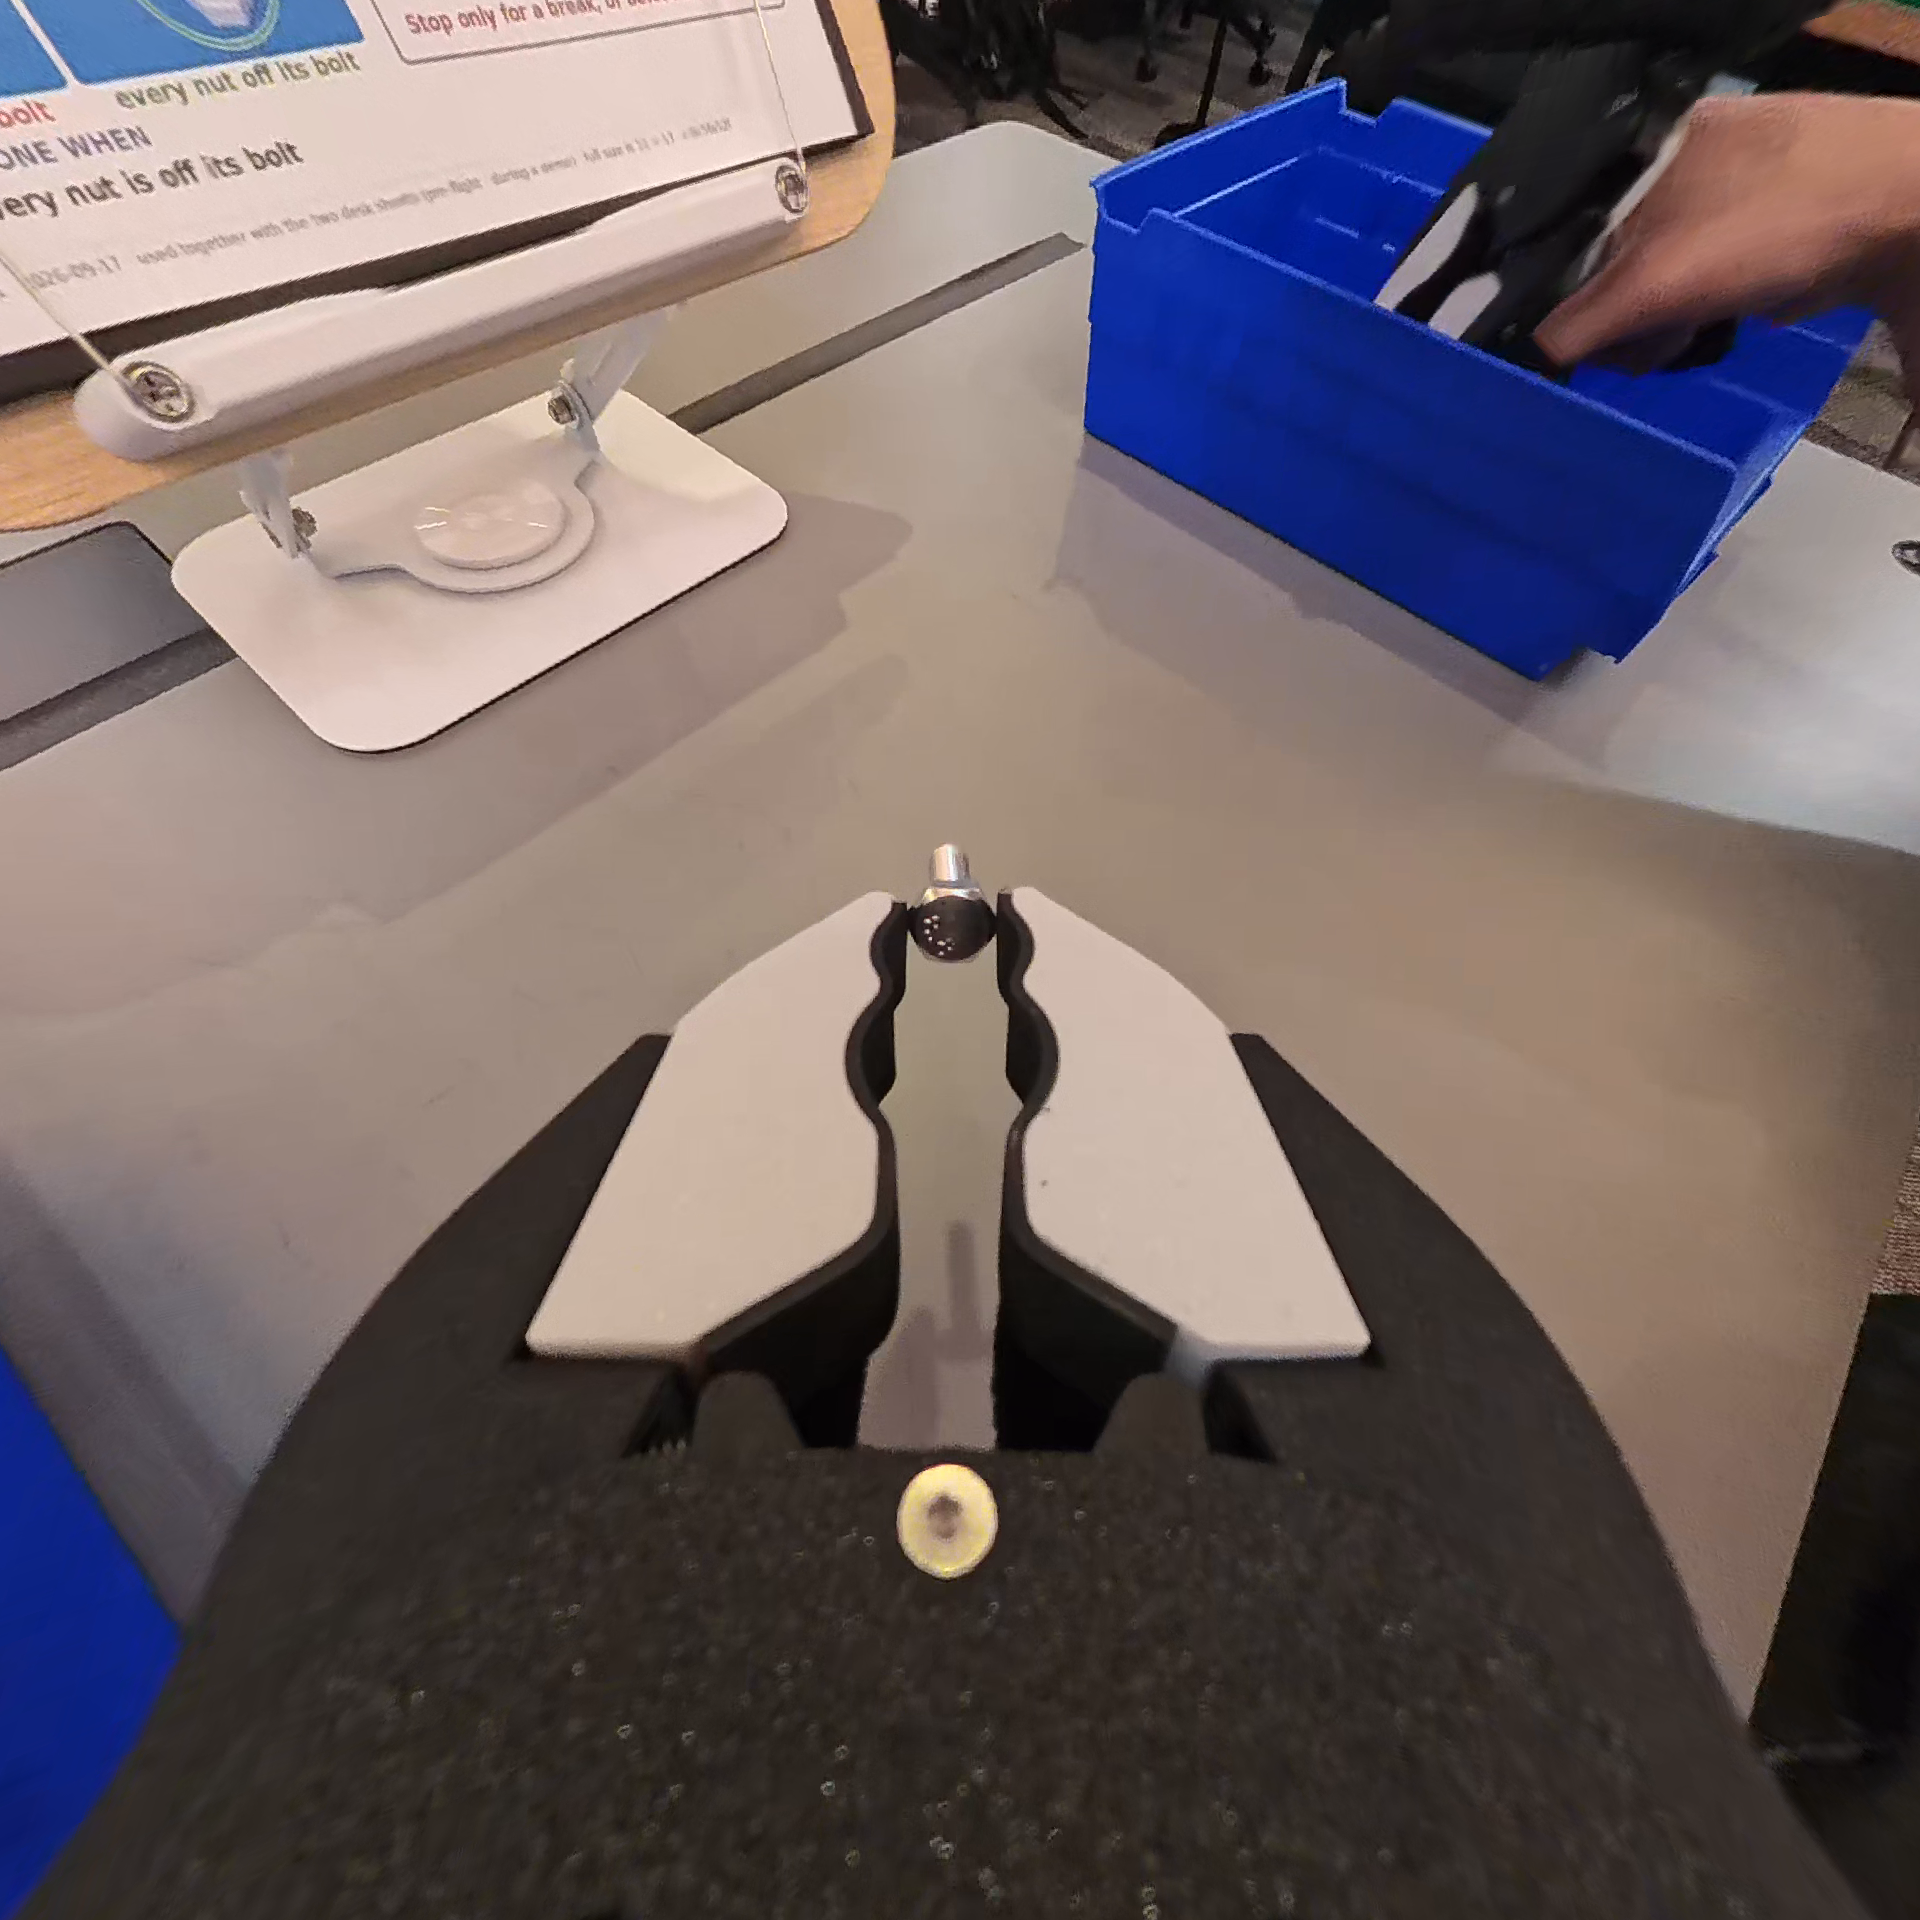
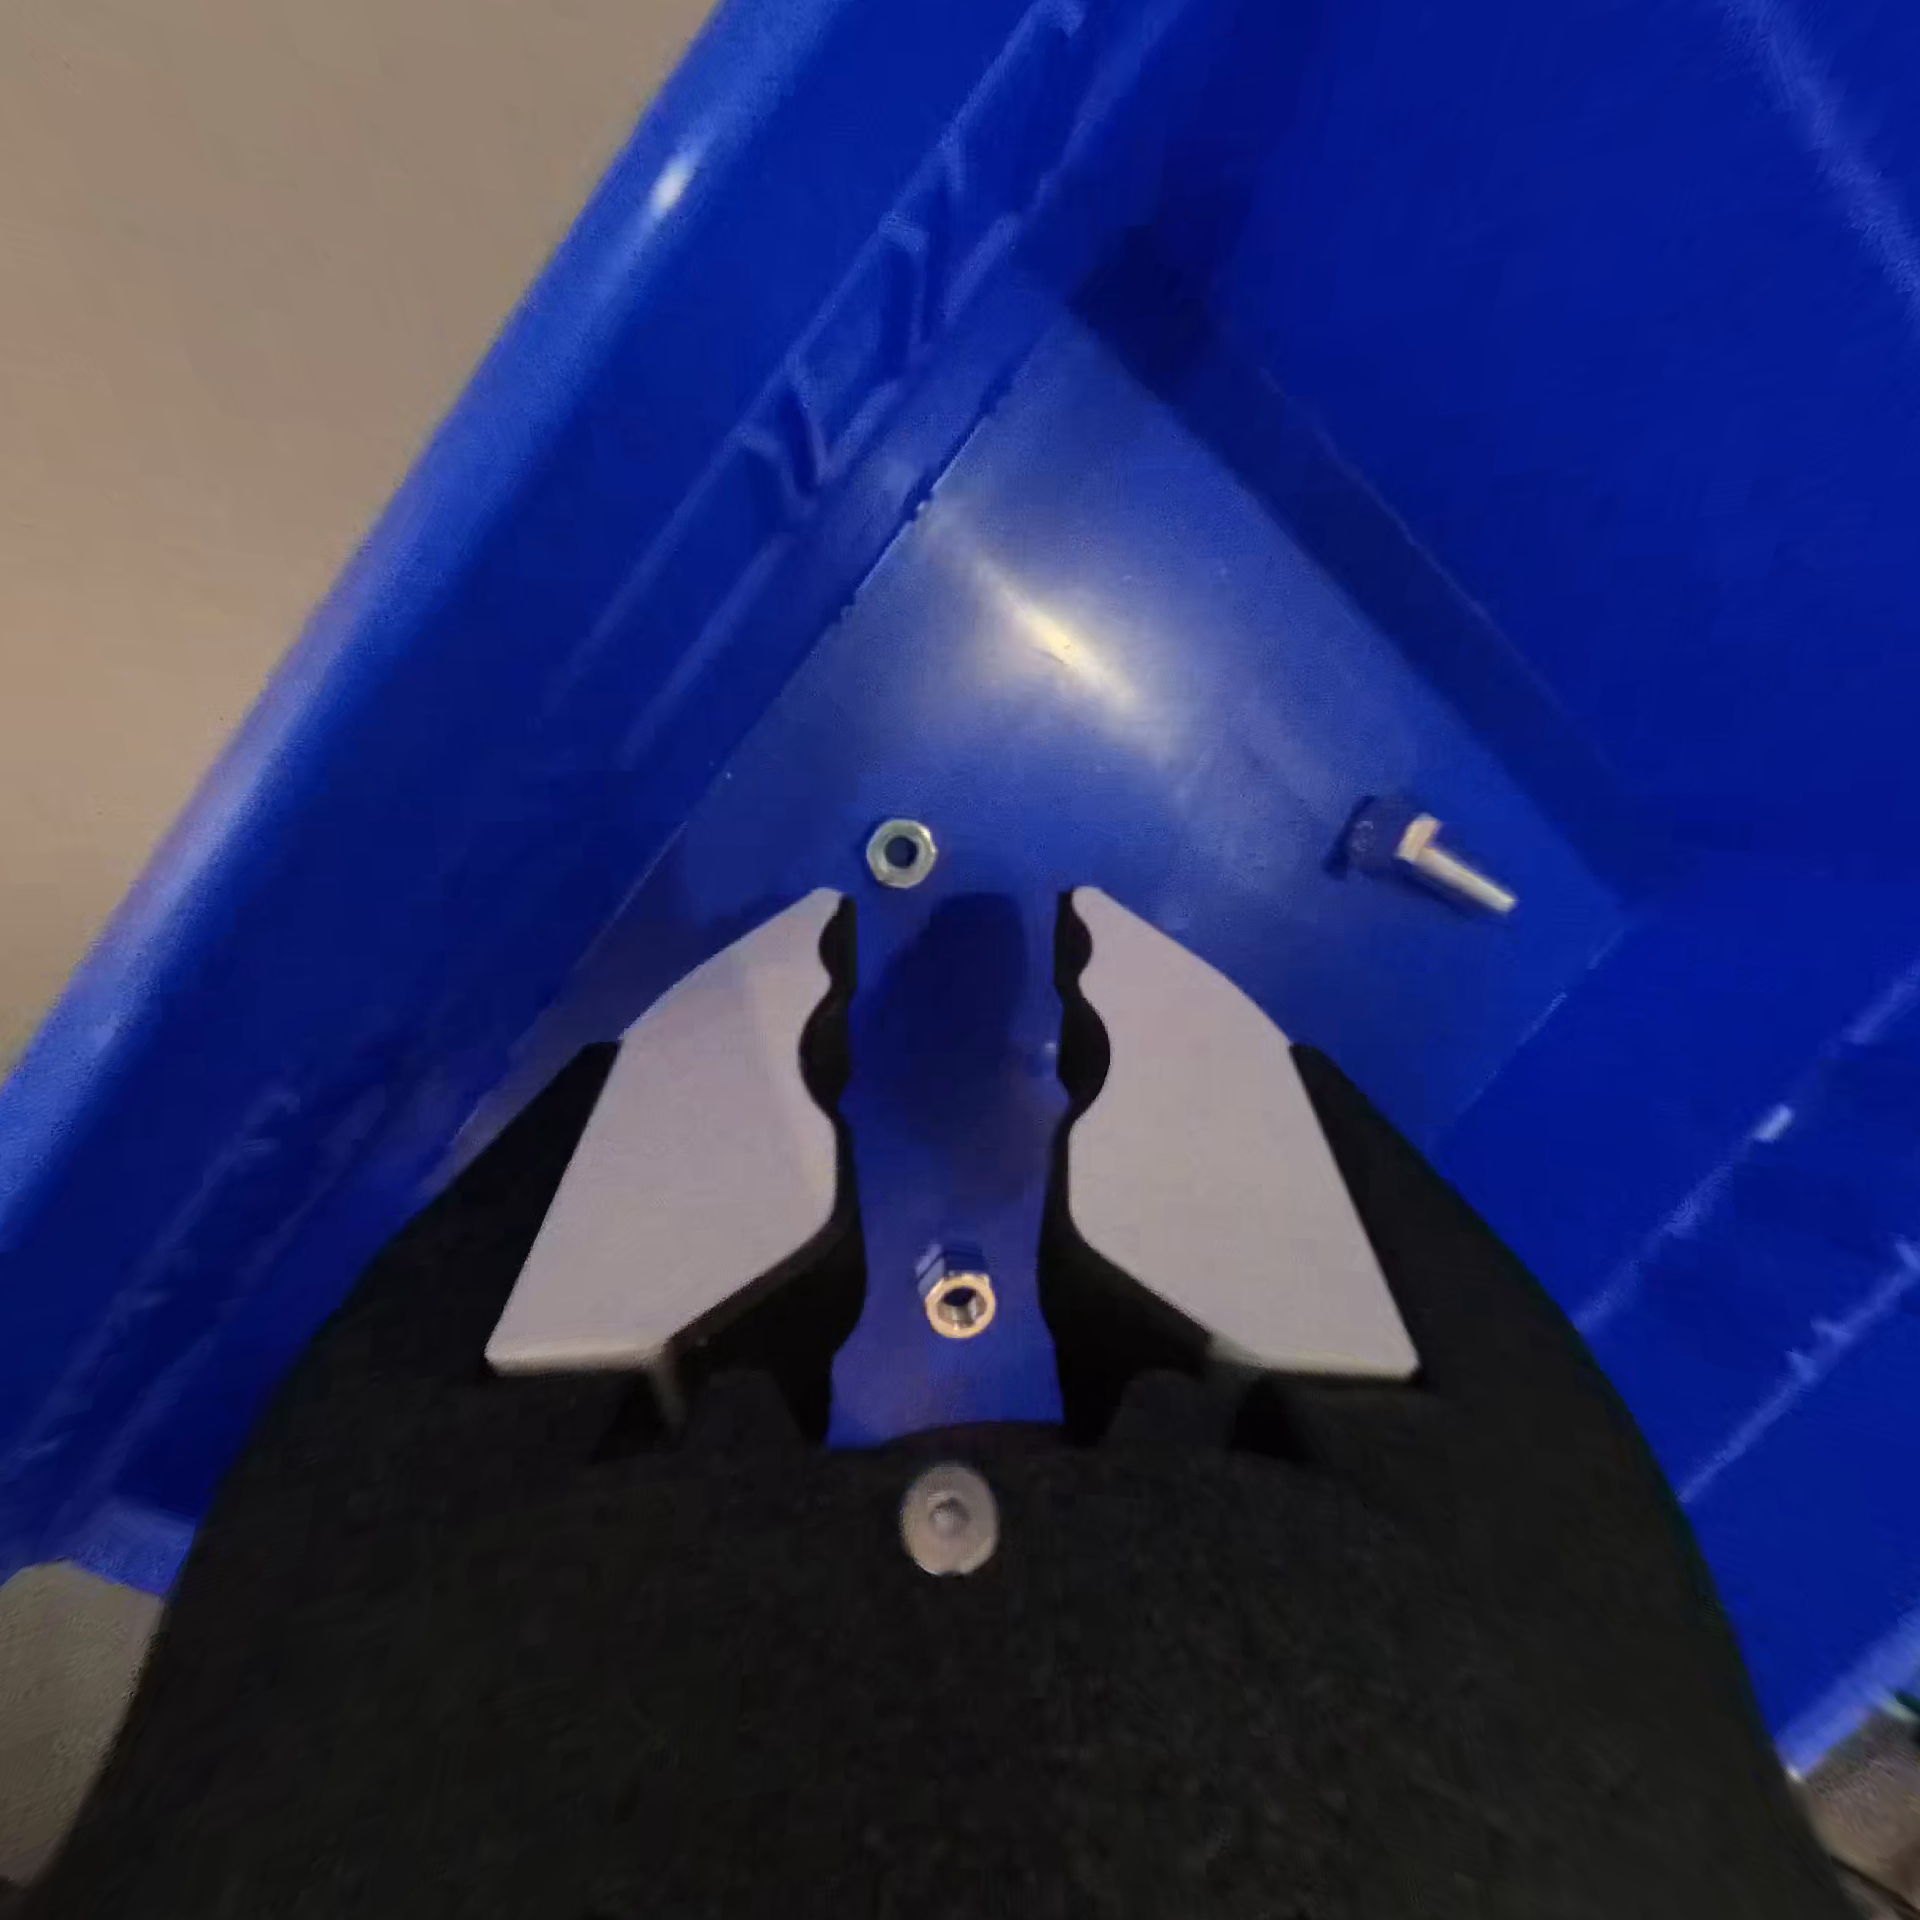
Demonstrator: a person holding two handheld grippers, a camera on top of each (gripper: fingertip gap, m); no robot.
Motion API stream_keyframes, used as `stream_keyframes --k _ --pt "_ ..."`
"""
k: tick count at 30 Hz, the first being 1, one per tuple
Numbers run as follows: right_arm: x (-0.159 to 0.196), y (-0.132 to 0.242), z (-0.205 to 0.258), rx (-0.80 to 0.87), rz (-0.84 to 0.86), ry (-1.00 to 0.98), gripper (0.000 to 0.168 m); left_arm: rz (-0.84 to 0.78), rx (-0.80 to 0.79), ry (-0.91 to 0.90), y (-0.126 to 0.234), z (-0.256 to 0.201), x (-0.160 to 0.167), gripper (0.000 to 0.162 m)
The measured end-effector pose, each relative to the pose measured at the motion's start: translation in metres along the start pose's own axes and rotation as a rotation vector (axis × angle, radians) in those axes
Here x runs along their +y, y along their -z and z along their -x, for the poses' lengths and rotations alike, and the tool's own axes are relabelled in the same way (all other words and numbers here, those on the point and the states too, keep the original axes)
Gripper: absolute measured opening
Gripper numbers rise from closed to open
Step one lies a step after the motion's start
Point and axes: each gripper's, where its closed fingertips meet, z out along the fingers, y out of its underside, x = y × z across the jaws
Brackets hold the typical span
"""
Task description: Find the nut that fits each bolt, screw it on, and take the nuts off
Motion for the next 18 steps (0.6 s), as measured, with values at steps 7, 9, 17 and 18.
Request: stream_keyframes --k 7,9,17,18 --pt "-0.053 0.151 0.066 -0.012 -0.763 -0.190 0.033 0.016 0.014 0.001 0.001 0.005 0.005 0.016" --pt "-0.073 0.175 0.140 -0.220 -0.976 -0.142 0.027 0.037 0.026 -0.011 -0.002 0.003 0.009 0.016" --pt "-0.101 0.106 0.307 -0.665 -0.994 0.044 0.031 -0.001 0.251 0.028 -0.004 -0.029 0.009 0.016" --pt "-0.106 0.103 0.316 -0.751 -0.998 0.041 0.032 -0.033 0.330 0.051 0.000 -0.038 0.005 0.016"
